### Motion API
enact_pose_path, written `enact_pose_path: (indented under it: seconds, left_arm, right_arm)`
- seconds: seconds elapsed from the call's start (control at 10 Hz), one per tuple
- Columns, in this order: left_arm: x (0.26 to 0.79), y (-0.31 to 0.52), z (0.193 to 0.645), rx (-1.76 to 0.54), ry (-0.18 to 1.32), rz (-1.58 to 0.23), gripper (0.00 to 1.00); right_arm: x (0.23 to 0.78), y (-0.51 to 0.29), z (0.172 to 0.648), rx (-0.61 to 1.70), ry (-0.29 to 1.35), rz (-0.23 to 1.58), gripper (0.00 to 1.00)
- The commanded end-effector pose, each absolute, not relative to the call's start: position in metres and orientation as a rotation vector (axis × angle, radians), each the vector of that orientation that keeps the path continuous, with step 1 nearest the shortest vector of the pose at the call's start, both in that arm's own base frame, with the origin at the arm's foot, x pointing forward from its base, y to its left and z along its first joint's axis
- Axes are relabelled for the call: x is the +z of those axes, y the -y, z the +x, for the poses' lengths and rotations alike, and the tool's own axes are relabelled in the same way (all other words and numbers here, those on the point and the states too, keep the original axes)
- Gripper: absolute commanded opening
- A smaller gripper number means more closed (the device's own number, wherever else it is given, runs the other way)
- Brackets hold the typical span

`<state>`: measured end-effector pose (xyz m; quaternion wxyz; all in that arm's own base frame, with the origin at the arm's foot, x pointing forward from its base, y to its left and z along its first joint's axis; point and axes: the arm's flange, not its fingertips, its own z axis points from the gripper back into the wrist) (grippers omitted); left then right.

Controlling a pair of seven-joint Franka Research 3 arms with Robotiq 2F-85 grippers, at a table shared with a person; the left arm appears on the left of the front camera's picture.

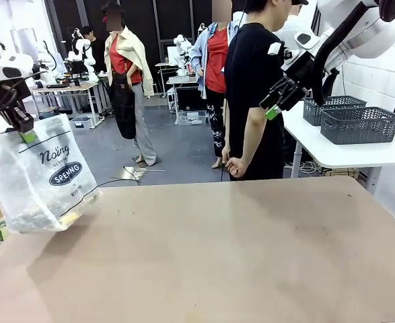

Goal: Transfer purchased items from the store into the shopping bag.
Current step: Move the Reusable shopping bag to the right side of the table.

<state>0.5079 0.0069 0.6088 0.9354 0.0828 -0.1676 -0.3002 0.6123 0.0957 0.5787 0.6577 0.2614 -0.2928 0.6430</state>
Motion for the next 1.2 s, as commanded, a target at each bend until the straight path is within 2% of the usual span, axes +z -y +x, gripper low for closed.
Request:
enact_pose_path:
  seconds: [0.0, 0.3, 0.7, 1.1]
  left_arm:
    - [0.599, -0.019, 0.511, -0.643, 0.449, 0.158, 0.0]
    - [0.57, -0.032, 0.518, -0.65, 0.413, 0.206, 0.0]
    - [0.556, -0.036, 0.506, -0.576, 0.372, 0.206, 0.0]
    - [0.554, -0.034, 0.515, -0.613, 0.367, 0.186, 0.0]
  right_arm:
    - [0.578, -0.096, 0.612, 1.457, 0.661, 0.586, 1.0]
    - [0.578, -0.096, 0.612, 1.457, 0.661, 0.586, 1.0]
    - [0.578, -0.096, 0.612, 1.457, 0.661, 0.586, 1.0]
    - [0.578, -0.096, 0.612, 1.457, 0.661, 0.586, 1.0]
